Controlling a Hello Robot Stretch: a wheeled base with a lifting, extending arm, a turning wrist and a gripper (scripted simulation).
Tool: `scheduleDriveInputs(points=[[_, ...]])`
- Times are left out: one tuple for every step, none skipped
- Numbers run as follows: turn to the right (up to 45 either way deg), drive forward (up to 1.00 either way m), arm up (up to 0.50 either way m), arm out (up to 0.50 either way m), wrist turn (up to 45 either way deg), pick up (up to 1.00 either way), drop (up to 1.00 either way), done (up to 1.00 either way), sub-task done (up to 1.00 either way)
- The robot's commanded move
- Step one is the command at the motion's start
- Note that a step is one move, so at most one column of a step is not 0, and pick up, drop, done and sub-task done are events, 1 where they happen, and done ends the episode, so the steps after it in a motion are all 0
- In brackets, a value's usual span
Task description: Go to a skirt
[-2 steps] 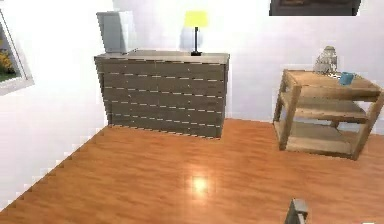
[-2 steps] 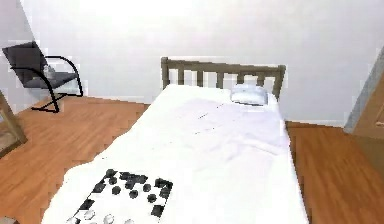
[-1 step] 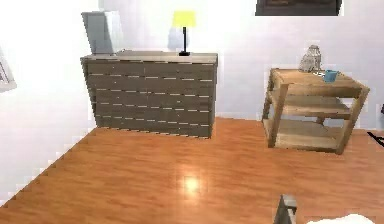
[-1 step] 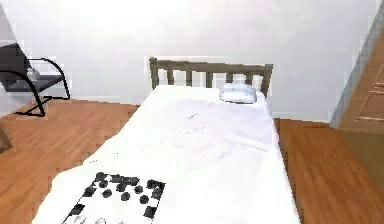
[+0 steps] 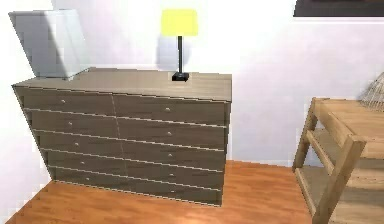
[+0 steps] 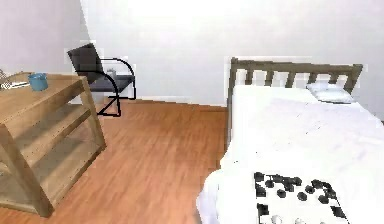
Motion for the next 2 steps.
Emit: scheduleDriveInputs(points=[[6.0,0.00,0.00,0.00,0.0,0.00,0.00,0.00,0.00],[0.0,0.10,0.00,0.00,0.0,0.00,0.00,0.00,0.00]])
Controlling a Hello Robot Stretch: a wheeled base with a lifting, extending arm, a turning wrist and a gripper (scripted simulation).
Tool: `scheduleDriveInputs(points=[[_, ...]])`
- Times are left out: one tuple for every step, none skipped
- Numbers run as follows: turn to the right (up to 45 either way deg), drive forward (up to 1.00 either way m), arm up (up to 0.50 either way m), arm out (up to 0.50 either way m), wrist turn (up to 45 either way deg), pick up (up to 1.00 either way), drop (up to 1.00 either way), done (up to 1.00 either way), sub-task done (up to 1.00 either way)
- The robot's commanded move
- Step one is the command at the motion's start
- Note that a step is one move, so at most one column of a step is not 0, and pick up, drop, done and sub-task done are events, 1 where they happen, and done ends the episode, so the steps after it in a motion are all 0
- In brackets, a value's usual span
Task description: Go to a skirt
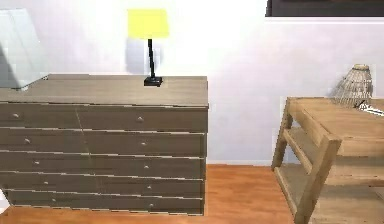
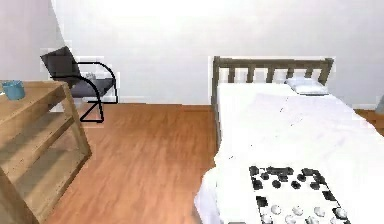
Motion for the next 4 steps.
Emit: scheduleDriveInputs(points=[[45.0,0.00,0.00,0.00,0.0,0.00,0.00,0.00,0.00],[9.0,0.00,0.00,0.00,0.0,0.00,0.00,0.00,0.00],[0.0,0.90,0.00,0.00,0.0,0.00,0.00,0.00,0.00],[-21.0,0.00,0.00,0.00,0.0,0.00,0.00,0.00,0.00]])
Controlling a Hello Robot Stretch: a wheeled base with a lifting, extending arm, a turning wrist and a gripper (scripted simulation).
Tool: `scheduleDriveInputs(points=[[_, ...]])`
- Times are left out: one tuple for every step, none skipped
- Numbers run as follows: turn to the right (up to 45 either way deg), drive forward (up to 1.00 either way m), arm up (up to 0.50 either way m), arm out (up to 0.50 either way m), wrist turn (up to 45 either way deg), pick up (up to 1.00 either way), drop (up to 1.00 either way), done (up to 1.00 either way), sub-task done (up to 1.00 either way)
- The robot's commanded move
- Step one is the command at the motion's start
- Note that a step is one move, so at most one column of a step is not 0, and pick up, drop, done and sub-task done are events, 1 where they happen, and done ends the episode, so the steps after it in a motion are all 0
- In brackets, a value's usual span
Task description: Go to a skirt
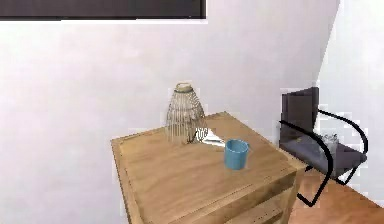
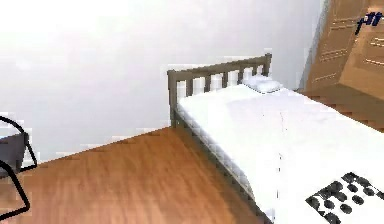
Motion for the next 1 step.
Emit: scheduleDriveInputs(points=[[0.0,0.00,0.00,0.00,0.0,0.00,0.00,1.00,0.00]])
